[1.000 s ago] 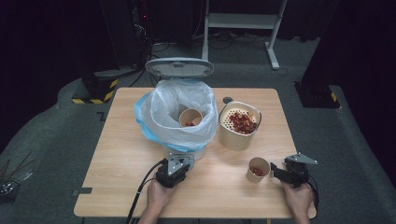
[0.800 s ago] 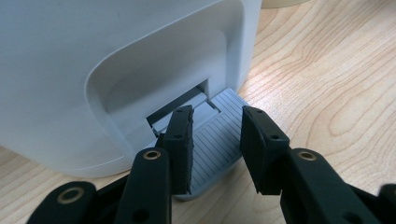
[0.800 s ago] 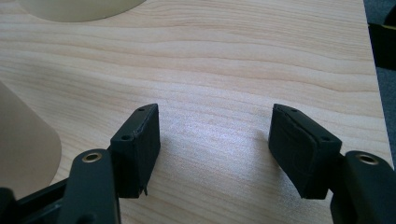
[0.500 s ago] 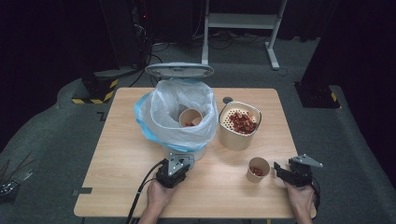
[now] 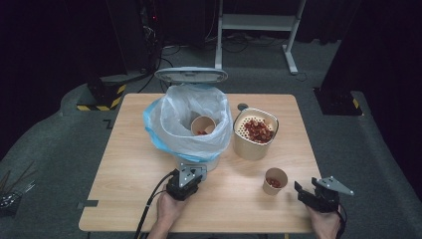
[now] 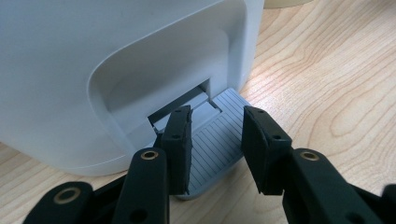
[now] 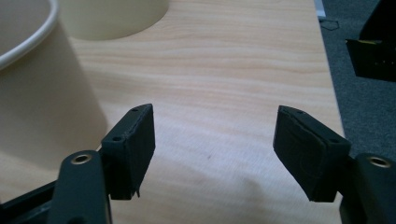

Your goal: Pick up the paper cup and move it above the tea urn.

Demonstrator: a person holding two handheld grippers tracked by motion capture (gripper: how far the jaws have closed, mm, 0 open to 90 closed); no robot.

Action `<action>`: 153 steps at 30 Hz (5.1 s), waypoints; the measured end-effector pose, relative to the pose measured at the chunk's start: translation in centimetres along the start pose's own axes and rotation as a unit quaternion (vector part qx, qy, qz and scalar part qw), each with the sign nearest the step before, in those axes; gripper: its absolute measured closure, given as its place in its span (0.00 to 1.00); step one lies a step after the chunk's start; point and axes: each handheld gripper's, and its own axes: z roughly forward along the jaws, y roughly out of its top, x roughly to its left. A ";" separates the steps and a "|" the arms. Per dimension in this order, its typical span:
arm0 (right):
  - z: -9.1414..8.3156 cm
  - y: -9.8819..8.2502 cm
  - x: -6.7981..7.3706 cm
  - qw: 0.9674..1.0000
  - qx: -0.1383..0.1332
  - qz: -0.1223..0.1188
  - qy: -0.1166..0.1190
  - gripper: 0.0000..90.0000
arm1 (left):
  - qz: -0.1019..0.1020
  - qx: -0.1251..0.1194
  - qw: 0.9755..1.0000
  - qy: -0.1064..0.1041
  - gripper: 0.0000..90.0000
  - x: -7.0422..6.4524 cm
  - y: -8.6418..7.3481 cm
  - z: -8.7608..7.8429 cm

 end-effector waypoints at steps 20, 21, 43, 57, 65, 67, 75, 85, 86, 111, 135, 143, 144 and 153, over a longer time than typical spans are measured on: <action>-3.2 -2.7 4.0 0.998 -0.023 -0.020 0.053 0.29 | 0.000 0.000 1.000 -0.001 0.70 0.0 0.0 0.0; -3.2 -2.7 4.2 0.998 -0.022 -0.023 0.058 0.29 | 0.000 0.000 1.000 0.000 0.70 0.0 0.0 0.0; -0.4 -0.7 7.0 0.992 -0.055 -0.019 0.110 0.22 | -0.002 -0.002 1.000 0.000 0.70 -0.1 0.0 0.0; 0.6 -0.2 7.2 0.991 -0.078 -0.008 0.111 0.26 | -0.002 -0.002 1.000 0.000 0.70 -0.1 0.0 0.0; 1.0 -0.1 7.4 0.991 -0.081 -0.005 0.111 0.26 | -0.001 0.000 1.000 0.000 0.70 0.0 0.0 0.0; 1.0 -0.1 7.4 0.991 -0.084 -0.006 0.108 0.26 | -0.001 0.000 1.000 0.000 0.70 0.0 0.0 0.0; 1.0 0.3 7.7 0.991 -0.087 -0.020 0.096 0.26 | -0.007 -0.002 1.000 -0.002 0.70 0.0 0.0 0.0; 1.5 0.7 7.8 0.991 -0.099 -0.021 0.091 0.26 | -0.008 -0.002 1.000 -0.003 0.70 0.0 0.0 0.0; 1.6 0.7 7.7 0.991 -0.100 -0.019 0.092 0.26 | -0.009 -0.002 1.000 -0.003 0.70 0.0 0.0 0.0; 0.2 3.3 7.1 0.989 -0.107 -0.074 0.067 0.36 | -0.008 -0.002 1.000 -0.002 0.70 0.0 0.0 0.0; -1.3 13.3 4.5 0.982 -0.052 -0.165 0.072 0.42 | -0.008 -0.002 1.000 -0.003 0.70 0.0 0.0 0.0; -1.0 17.2 4.4 0.977 -0.011 -0.204 0.069 0.43 | -0.009 -0.002 1.000 -0.005 0.70 0.1 0.0 0.0; -1.1 17.7 4.4 0.976 -0.006 -0.206 0.070 0.43 | -0.009 -0.002 1.000 -0.005 0.70 0.1 0.0 0.0; -0.9 20.9 4.3 0.970 0.031 -0.229 0.071 0.43 | -0.011 -0.002 1.000 -0.007 0.70 0.1 0.0 0.0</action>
